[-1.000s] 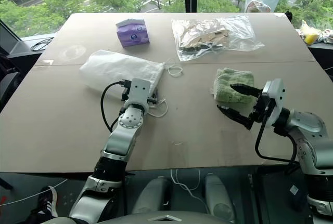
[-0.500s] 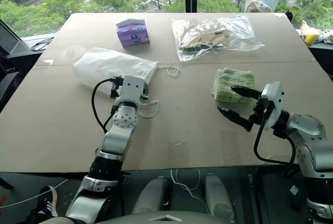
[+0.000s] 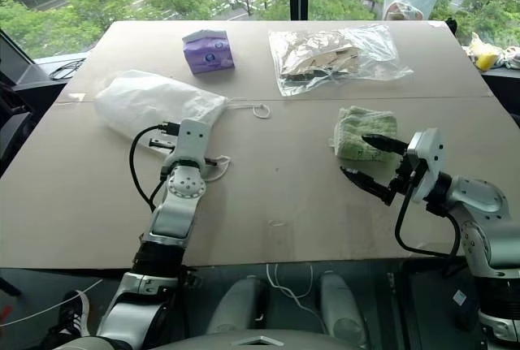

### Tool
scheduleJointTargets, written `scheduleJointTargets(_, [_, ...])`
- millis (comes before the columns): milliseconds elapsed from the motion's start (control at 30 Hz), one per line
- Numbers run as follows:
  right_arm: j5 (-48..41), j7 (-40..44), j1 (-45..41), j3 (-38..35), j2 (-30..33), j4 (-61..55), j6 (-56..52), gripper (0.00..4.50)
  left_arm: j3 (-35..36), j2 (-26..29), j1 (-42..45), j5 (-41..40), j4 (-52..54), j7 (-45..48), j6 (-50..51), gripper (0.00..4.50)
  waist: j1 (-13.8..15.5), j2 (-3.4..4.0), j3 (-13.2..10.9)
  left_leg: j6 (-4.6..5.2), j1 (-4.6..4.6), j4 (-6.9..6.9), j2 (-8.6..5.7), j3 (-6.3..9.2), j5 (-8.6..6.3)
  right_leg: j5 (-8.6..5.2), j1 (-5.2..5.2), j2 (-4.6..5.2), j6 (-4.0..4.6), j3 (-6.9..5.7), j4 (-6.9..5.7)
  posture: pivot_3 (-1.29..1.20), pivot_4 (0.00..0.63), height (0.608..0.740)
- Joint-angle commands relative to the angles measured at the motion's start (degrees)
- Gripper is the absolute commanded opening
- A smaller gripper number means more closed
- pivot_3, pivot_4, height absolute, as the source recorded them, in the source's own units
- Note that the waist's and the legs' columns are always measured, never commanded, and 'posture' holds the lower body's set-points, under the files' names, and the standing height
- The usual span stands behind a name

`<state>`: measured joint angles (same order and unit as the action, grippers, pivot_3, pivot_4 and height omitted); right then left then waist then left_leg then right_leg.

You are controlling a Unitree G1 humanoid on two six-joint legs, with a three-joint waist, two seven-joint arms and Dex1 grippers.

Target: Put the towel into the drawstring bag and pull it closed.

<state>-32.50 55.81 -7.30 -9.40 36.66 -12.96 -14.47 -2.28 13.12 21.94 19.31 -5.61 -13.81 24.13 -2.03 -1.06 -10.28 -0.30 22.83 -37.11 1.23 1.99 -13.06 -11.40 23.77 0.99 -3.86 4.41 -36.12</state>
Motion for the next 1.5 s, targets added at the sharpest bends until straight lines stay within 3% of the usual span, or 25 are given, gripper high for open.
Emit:
scheduleJointTargets(33, [0.2, -0.2, 0.0, -1.1, -0.3, -0.8, 1.8, 4.5, 0.4, 1.0, 0.2, 1.4, -0.2, -0.4, -1.7, 0.11, -0.1, 0.0, 0.0, 0.0, 0.0, 0.0, 0.0, -0.01, 0.0, 0.0, 0.0, 0.0, 0.0, 0.0, 0.0, 0.0, 0.15, 0.74])
scheduleJointTargets(200, [1.3, -2.0, -0.9, -1.2, -1.0, -0.2, 2.0, 4.5, 1.5, 1.3, 0.1, -0.2, 2.0, 1.7, -2.7, 0.11, -0.1, 0.0, 0.0, 0.0, 0.0, 0.0, 0.0, 0.0, 0.0, 0.0, 0.0, 0.0, 0.0, 0.0, -0.03, 0.0, 0.15, 0.74])
scheduleJointTargets(433, [11.0, -15.7, -8.6, 3.0, -1.6, 5.2, -7.4, 4.5, 2.4, 2.9, 1.5, -2.0, 4.2, 7.0, -1.7, 0.11, -0.2, -0.01, 0.0, 0.0, -0.01, -0.06, 0.0, -0.01, 0.0, 0.0, 0.03, 0.01, 0.02, 0.0, -0.13, 0.0, 0.15, 0.74])
scheduleJointTargets(600, [17.8, -27.3, -17.6, 3.2, -4.6, 17.4, -12.4, 4.5, 3.0, 3.9, 2.8, -3.8, 6.4, 11.3, -1.0, 0.11, -0.1, -0.01, 0.0, 0.0, 0.02, -0.06, -0.02, -0.01, 0.0, 0.0, 0.05, 0.02, 0.02, 0.0, -0.14, 0.0, 0.15, 0.74])
scheduleJointTargets(967, [22.2, -32.5, -27.7, 7.5, -10.3, 31.9, -21.9, 4.5, 3.9, 4.2, 3.1, -3.9, 6.9, 12.5, -0.6, 0.11, -0.5, -0.02, 0.0, 0.0, 0.01, 0.0, -0.02, -0.01, 0.0, 0.13, 0.06, 0.02, 0.21, 0.0, -0.15, 0.0, 0.15, 0.74])
scheduleJointTargets(1200, [24.1, -31.7, -28.5, 11.4, -10.7, 32.0, -32.7, 4.5, 4.3, 4.6, 2.7, -3.9, 7.1, 13.1, -0.4, 0.11, -0.4, -0.27, 0.2, 0.0, -0.11, -0.13, -0.01, 0.01, 0.0, 0.02, 0.0, 0.01, 0.03, 0.0, -0.34, 0.0, 0.15, 0.74])
scheduleJointTargets(1500, [35.2, -38.7, -28.3, 15.4, -7.7, 33.3, -19.9, 4.5, 4.0, 4.0, 2.2, -3.7, 7.0, 13.4, -0.7, 0.11, -0.3, -0.53, 0.4, 0.0, -0.13, -0.23, -0.02, 0.02, 0.01, 0.0, -0.04, 0.02, 0.02, -0.02, -0.36, 0.0, 0.15, 0.74])
